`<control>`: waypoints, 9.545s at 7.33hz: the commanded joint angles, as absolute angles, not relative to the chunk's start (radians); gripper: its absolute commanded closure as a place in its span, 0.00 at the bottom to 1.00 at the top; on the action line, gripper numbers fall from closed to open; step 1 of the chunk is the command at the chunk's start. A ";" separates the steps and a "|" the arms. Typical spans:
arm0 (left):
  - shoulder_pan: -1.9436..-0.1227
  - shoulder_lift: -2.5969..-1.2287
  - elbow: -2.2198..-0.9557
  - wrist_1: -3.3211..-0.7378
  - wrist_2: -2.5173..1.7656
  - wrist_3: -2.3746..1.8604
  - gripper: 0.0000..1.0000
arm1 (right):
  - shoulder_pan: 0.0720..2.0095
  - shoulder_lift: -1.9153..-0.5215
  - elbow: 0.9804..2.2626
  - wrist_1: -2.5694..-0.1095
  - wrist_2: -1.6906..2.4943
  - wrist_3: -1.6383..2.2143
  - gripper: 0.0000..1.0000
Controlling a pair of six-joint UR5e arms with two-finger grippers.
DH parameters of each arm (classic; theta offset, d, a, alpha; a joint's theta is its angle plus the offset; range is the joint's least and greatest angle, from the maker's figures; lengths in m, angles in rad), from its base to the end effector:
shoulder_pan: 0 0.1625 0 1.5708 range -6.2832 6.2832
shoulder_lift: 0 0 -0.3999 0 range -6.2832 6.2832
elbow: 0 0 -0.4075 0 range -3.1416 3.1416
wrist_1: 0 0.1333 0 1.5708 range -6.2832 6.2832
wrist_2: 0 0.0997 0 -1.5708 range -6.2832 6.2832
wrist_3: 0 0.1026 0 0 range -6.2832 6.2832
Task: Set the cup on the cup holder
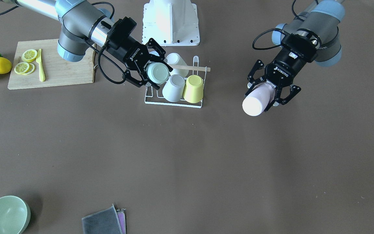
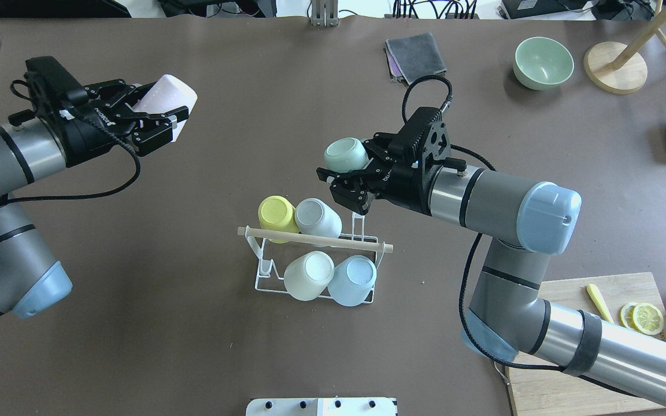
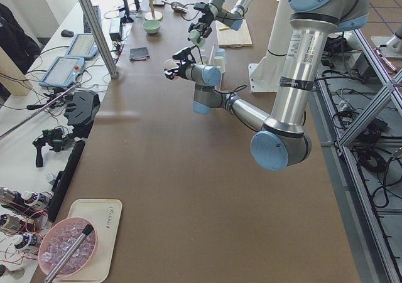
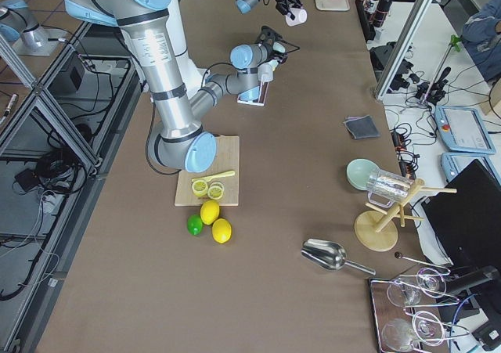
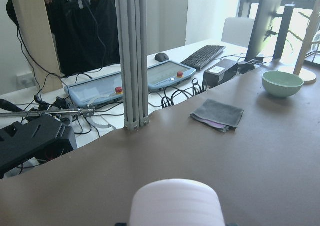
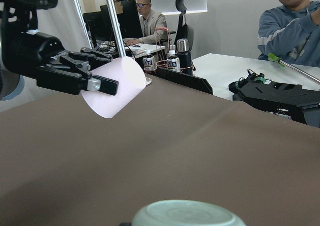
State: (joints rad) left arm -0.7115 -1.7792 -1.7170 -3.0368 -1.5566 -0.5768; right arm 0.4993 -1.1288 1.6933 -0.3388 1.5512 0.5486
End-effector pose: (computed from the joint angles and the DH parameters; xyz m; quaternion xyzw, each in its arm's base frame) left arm 0.3207 -0.4544 0.2903 0.5976 0.5163 0.0808 0.6082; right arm -0.4558 -0.4027 0.1858 0.5437 -0.5624 -0.1536 0.6038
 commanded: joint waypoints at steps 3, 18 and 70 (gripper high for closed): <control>-0.502 -1.755 -1.843 -3.174 -1.399 -0.595 1.00 | 0.462 -1.134 1.663 -0.334 1.533 0.515 1.00; -0.169 -1.881 -1.697 -3.321 -1.065 -0.307 1.00 | 0.408 -1.169 1.672 -0.284 1.500 0.537 0.00; -1.594 -1.461 -1.692 -1.556 -2.295 -0.241 0.02 | 1.565 -1.724 1.798 -1.643 2.321 0.032 0.00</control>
State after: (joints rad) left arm -1.5954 -1.3809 -1.6896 -1.6568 -2.3079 -0.2427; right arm 1.5870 -1.7374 1.7985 -1.6447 2.3452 0.0322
